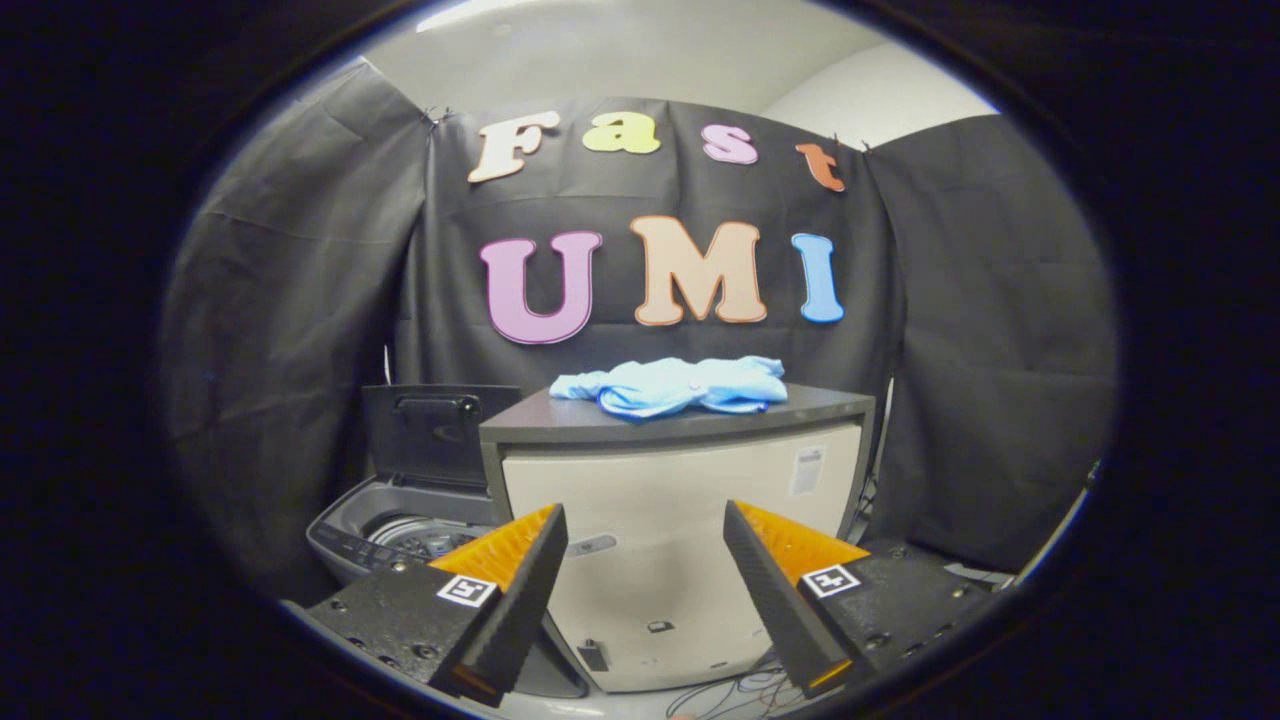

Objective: Put the clothes into the washing machine and then close the washing machine lid.

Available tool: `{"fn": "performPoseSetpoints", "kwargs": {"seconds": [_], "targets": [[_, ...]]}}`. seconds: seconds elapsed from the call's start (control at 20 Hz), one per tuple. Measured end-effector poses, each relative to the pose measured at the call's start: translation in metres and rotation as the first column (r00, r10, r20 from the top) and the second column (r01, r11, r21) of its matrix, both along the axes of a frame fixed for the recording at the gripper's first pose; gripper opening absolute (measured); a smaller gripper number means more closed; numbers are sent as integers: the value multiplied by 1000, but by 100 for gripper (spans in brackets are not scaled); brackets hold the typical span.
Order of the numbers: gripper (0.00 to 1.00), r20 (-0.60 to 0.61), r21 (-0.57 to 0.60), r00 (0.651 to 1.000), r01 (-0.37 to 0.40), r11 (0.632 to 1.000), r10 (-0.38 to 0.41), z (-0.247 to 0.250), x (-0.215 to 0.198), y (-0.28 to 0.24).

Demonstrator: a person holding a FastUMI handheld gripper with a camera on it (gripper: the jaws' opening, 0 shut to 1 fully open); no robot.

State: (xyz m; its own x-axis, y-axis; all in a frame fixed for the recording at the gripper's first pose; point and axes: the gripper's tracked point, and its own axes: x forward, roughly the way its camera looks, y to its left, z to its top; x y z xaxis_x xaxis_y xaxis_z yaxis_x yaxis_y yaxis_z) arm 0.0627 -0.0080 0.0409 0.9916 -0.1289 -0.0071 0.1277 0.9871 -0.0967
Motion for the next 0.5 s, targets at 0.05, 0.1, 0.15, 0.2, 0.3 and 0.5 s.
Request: {"fn": "performPoseSetpoints", "kwargs": {"seconds": [0.05,0.1,0.15,0.2,0.3,0.5], "targets": [[95,-1,-4,1000,10,1000,-10,8,8,0],[95,-7,-3,1000,4,1000,-4,17,18,2],[95,-15,10,1000,-4,1000,4,27,27,6],[95,-16,26,1000,-13,1000,13,40,38,9],[96,-28,45,999,-25,999,27,63,62,11],[98,-115,32,993,27,999,-23,83,111,-5]]}}
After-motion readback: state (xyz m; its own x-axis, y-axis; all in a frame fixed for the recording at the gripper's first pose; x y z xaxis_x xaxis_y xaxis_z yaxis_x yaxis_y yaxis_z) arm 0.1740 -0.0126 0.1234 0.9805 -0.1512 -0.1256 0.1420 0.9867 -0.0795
